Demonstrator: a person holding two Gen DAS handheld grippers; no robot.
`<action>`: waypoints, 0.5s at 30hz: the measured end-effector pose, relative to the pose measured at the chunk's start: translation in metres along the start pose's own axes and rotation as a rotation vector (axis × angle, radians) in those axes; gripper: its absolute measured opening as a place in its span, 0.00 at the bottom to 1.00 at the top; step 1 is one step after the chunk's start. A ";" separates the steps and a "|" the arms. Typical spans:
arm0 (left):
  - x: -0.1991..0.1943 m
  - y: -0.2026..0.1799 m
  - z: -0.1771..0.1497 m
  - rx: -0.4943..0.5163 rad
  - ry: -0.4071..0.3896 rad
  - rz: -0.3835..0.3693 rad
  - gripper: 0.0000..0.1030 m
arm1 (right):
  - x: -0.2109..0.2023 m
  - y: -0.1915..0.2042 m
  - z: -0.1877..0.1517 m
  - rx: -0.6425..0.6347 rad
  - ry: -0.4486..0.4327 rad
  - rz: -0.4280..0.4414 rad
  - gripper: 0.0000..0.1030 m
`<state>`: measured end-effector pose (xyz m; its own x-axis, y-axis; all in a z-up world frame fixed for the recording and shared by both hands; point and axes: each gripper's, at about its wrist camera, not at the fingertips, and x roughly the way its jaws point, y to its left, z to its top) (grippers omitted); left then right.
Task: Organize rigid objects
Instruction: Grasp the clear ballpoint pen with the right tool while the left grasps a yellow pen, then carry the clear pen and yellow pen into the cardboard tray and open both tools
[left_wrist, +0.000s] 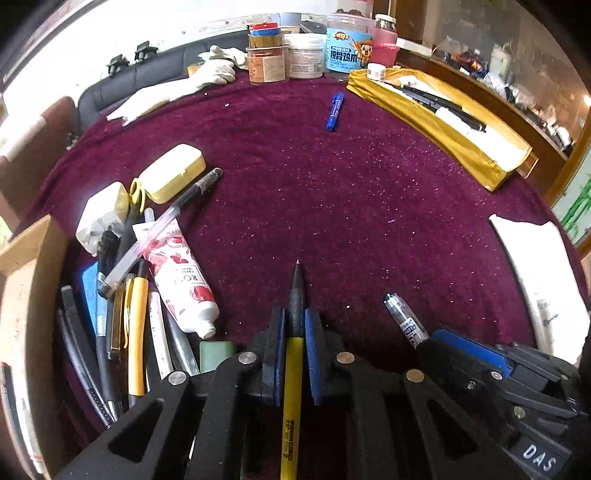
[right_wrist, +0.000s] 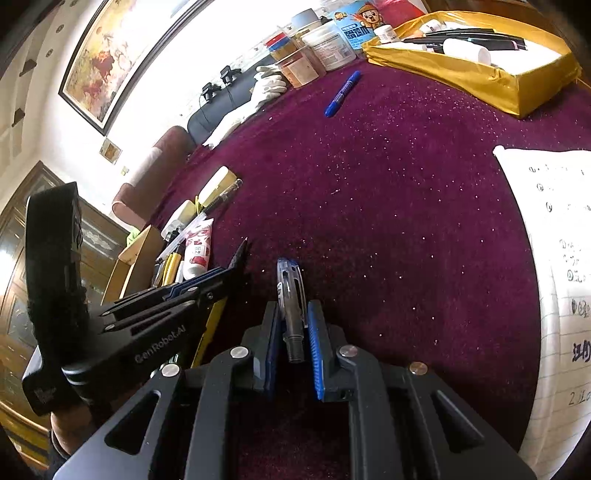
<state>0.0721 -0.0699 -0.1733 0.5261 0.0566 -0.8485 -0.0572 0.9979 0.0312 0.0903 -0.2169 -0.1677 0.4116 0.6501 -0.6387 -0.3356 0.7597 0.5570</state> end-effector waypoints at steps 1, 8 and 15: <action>0.001 -0.003 0.002 0.011 0.006 0.014 0.08 | 0.000 0.001 0.000 -0.006 0.004 -0.001 0.14; -0.014 0.017 0.009 -0.134 0.036 -0.140 0.07 | 0.002 -0.008 0.004 0.024 0.029 0.051 0.14; -0.054 0.041 -0.004 -0.235 0.031 -0.320 0.07 | 0.001 -0.010 0.003 0.058 0.016 0.060 0.14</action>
<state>0.0382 -0.0325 -0.1282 0.5231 -0.2609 -0.8114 -0.0892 0.9300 -0.3565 0.0964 -0.2233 -0.1725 0.3790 0.6947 -0.6113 -0.3095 0.7177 0.6238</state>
